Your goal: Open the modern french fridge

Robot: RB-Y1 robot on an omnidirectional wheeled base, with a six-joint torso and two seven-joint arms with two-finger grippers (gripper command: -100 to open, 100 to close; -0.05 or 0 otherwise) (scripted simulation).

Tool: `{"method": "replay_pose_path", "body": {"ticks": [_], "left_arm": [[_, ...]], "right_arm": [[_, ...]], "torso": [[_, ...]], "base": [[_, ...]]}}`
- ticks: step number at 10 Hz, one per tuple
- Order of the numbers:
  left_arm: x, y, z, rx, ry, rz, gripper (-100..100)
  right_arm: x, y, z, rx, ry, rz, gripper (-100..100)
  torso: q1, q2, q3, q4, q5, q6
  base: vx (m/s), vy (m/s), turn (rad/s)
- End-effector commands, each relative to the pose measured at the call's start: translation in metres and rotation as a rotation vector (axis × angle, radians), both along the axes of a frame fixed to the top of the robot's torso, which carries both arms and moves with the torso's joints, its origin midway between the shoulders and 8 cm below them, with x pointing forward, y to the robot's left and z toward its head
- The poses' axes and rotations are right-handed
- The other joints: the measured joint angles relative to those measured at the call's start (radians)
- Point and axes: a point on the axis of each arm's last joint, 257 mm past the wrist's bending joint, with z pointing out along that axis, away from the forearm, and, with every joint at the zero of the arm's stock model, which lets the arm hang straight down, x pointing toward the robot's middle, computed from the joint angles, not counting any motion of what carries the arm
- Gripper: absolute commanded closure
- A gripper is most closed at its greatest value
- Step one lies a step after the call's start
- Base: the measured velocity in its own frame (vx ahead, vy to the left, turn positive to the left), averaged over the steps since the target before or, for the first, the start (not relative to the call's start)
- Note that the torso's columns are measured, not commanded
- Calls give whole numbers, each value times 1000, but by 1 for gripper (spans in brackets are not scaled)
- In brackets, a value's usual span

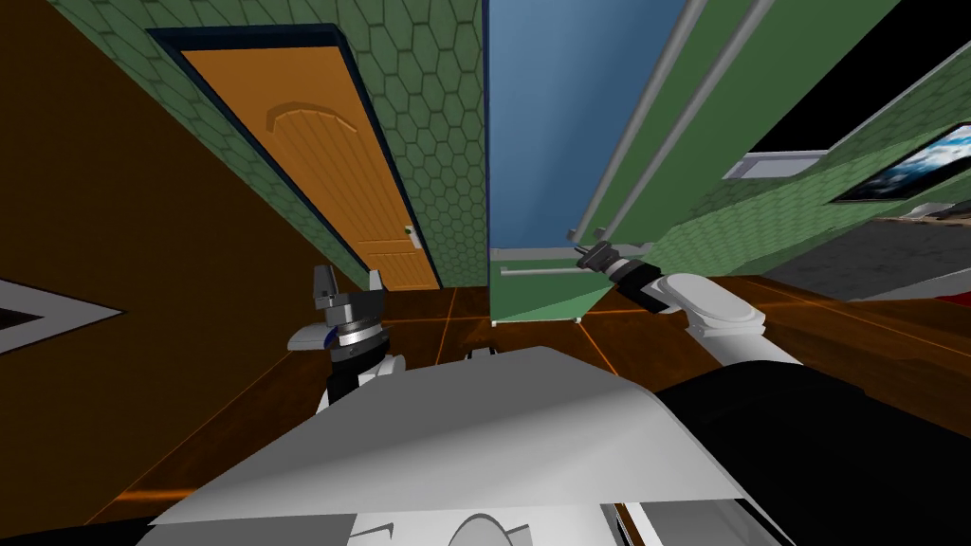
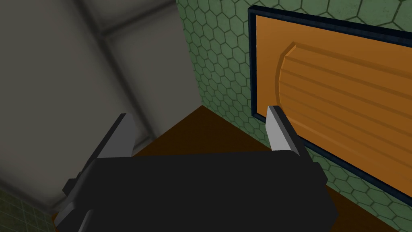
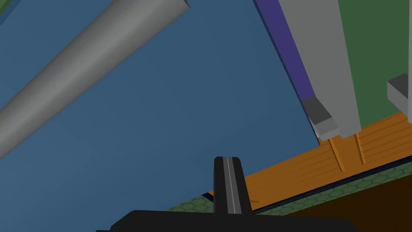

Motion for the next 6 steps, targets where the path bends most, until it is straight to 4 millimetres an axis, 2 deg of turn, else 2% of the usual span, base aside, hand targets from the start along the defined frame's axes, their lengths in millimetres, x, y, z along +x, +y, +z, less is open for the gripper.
{"method": "replay_pose_path", "body": {"ticks": [1,5,6], "left_arm": [[0,0,0,0,0,0,0],[0,0,0,0,0,0,0],[0,0,0,0,0,0,0]], "right_arm": [[-3,-28,2,4,-1,-67,100],[-10,-70,2,9,-4,-166,100],[-9,-63,3,7,-2,-148,100]], "torso": [[1,-1,-1,0,0,0],[-1,0,0,0,0,0],[1,-1,-1,0,0,0]], "base": [[-23,304,-112],[-65,302,-125],[-26,149,-40]]}}
